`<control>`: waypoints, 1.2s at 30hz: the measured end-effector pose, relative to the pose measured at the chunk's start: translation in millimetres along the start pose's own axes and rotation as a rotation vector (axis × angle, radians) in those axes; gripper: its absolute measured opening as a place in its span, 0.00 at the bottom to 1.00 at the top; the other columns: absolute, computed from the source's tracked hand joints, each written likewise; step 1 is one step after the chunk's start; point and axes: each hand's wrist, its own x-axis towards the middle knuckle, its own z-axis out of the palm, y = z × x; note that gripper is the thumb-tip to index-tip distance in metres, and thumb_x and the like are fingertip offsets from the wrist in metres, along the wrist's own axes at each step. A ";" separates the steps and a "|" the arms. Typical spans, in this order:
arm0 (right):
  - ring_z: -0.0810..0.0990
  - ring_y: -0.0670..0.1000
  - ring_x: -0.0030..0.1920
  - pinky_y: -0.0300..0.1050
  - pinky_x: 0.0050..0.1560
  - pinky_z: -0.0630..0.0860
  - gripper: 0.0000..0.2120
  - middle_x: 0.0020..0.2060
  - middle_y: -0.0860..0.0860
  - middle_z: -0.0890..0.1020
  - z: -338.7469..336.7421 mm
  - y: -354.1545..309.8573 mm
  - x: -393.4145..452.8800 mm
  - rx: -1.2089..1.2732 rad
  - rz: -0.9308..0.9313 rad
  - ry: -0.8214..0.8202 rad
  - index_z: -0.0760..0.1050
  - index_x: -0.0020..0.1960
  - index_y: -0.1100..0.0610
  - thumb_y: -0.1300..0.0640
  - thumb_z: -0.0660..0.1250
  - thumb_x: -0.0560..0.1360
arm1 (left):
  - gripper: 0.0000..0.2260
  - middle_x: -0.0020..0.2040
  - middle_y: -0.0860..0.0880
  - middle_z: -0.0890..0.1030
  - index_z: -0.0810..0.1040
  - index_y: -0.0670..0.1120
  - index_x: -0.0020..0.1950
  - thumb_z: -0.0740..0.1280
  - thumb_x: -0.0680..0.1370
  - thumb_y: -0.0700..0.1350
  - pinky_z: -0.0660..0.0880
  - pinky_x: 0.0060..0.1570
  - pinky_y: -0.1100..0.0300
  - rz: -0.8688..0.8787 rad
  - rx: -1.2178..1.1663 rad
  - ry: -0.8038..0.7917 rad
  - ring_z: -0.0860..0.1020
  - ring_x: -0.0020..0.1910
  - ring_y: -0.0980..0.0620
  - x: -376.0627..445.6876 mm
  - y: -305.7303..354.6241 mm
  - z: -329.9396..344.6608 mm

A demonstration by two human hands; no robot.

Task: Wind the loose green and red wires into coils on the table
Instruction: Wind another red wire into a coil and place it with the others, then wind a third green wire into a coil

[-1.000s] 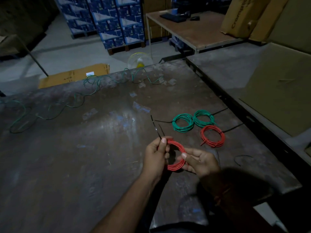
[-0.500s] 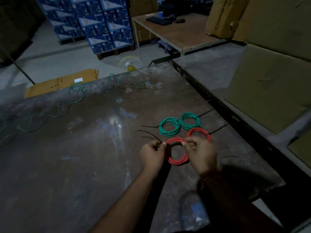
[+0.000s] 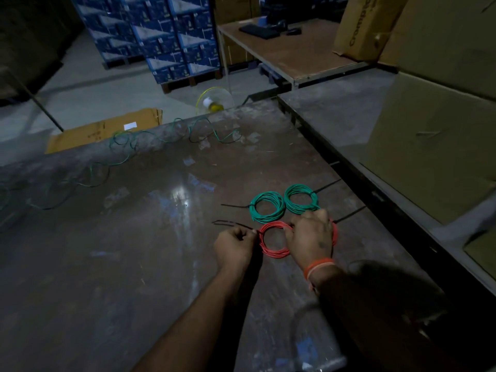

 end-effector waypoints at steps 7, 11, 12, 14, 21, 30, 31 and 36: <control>0.69 0.53 0.52 0.49 0.52 0.74 0.07 0.41 0.49 0.80 -6.7 2.4 1.9 0.256 -0.068 0.149 0.83 0.45 0.51 0.49 0.69 0.74 | 0.12 0.32 0.40 0.82 0.82 0.41 0.36 0.70 0.67 0.51 0.79 0.31 0.51 -0.015 0.060 0.000 0.80 0.29 0.47 -11.5 11.5 -19.2; 0.71 0.55 0.52 0.49 0.53 0.73 0.06 0.42 0.51 0.81 -12.9 -18.8 2.9 0.296 -0.197 0.201 0.84 0.47 0.52 0.52 0.70 0.73 | 0.11 0.28 0.52 0.80 0.81 0.46 0.36 0.70 0.75 0.50 0.71 0.30 0.61 0.150 0.282 0.090 0.80 0.31 0.52 -11.8 21.2 -49.5; 0.72 0.56 0.51 0.48 0.53 0.72 0.06 0.41 0.51 0.81 -12.9 -28.5 3.6 0.309 -0.240 0.198 0.84 0.47 0.52 0.53 0.70 0.72 | 0.09 0.30 0.55 0.80 0.82 0.48 0.39 0.70 0.76 0.50 0.70 0.31 0.63 0.189 0.317 0.120 0.80 0.33 0.56 -11.7 25.3 -59.7; 0.73 0.57 0.50 0.47 0.52 0.71 0.05 0.40 0.50 0.81 -10.4 -53.0 6.9 0.348 -0.334 0.187 0.83 0.44 0.52 0.53 0.70 0.71 | 0.06 0.36 0.56 0.83 0.83 0.49 0.45 0.69 0.76 0.50 0.74 0.37 0.64 0.273 0.349 0.172 0.81 0.37 0.59 -9.7 32.9 -84.1; 0.72 0.57 0.49 0.46 0.50 0.71 0.04 0.36 0.51 0.80 2.1 -165.2 23.2 0.402 -0.566 0.060 0.82 0.42 0.53 0.55 0.70 0.70 | 0.04 0.39 0.54 0.83 0.83 0.48 0.47 0.69 0.76 0.47 0.69 0.37 0.74 0.393 0.426 0.321 0.80 0.38 0.60 18.5 49.5 -188.5; 0.72 0.60 0.52 0.47 0.52 0.71 0.08 0.38 0.53 0.81 64.2 -309.5 103.1 0.283 -0.552 -0.085 0.84 0.46 0.54 0.56 0.68 0.71 | 0.06 0.44 0.51 0.84 0.83 0.50 0.47 0.68 0.74 0.49 0.76 0.43 0.60 0.405 0.550 0.343 0.82 0.43 0.52 150.6 44.5 -295.5; 0.71 0.60 0.53 0.47 0.54 0.71 0.09 0.40 0.53 0.81 73.4 -326.1 114.4 0.249 -0.550 -0.098 0.84 0.49 0.54 0.55 0.68 0.72 | 0.06 0.45 0.50 0.84 0.82 0.50 0.47 0.68 0.74 0.49 0.76 0.44 0.59 0.407 0.571 0.331 0.82 0.44 0.50 170.4 41.2 -306.4; 0.62 0.64 0.68 0.55 0.69 0.68 0.22 0.68 0.60 0.68 117.1 -391.6 174.8 0.194 -0.429 -0.162 0.76 0.67 0.48 0.47 0.70 0.74 | 0.10 0.55 0.45 0.77 0.80 0.48 0.54 0.68 0.75 0.47 0.74 0.55 0.53 0.480 0.744 0.332 0.73 0.58 0.43 268.0 32.1 -349.5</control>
